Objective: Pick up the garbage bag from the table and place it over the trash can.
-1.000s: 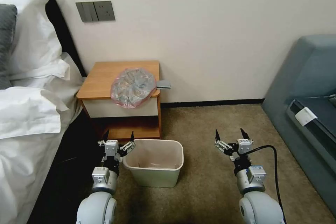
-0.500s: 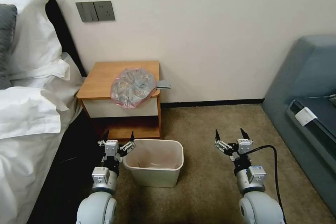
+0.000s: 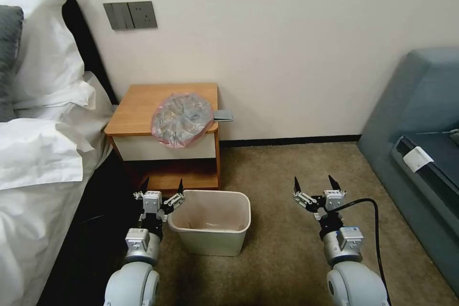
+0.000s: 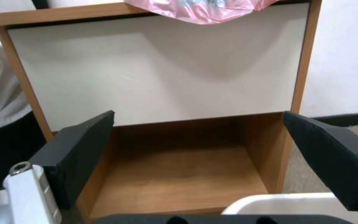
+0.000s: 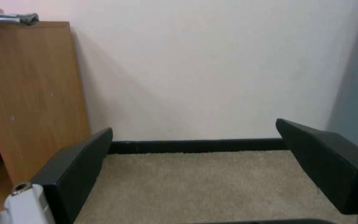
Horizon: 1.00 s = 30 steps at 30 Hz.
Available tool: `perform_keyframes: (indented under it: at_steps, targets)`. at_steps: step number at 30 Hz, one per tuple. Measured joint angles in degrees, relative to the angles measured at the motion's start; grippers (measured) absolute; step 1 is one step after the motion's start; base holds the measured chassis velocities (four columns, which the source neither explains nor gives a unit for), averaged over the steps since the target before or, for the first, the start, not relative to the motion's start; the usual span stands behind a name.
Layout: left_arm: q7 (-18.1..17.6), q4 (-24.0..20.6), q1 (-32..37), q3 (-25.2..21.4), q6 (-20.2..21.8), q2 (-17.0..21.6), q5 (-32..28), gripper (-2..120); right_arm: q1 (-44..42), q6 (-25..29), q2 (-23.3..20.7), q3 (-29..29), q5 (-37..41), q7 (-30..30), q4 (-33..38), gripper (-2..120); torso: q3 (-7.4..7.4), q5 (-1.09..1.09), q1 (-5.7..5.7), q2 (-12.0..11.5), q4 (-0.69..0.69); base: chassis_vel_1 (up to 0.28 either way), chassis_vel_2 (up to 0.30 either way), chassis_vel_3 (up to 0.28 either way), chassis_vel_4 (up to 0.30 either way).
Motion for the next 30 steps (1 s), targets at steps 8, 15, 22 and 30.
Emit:
perform_keyframes:
  at_steps: [8, 15, 22, 30]
  targets:
    - [0.0, 0.0, 0.0, 0.0, 0.0, 0.0, 0.0, 100, 0.0, 0.0, 0.0, 0.0, 0.0, 0.0, 0.0, 100, 0.0, 0.0, 0.0, 0.0, 0.0, 0.0, 0.0, 0.0, 0.0]
    - [0.0, 0.0, 0.0, 0.0, 0.0, 0.0, 0.0, 100, 0.0, 0.0, 0.0, 0.0, 0.0, 0.0, 0.0, 100, 0.0, 0.0, 0.0, 0.0, 0.0, 0.0, 0.0, 0.0, 0.0]
    - [0.0, 0.0, 0.0, 0.0, 0.0, 0.0, 0.0, 100, 0.0, 0.0, 0.0, 0.0, 0.0, 0.0, 0.0, 100, 0.0, 0.0, 0.0, 0.0, 0.0, 0.0, 0.0, 0.0, 0.0]
    - [0.0, -0.2, 0.3, -0.2, 0.0, -0.1, 0.0, 100, 0.0, 0.0, 0.0, 0.0, 0.0, 0.0, 0.0, 100, 0.0, 0.0, 0.0, 0.0, 0.0, 0.0, 0.0, 0.0, 0.0]
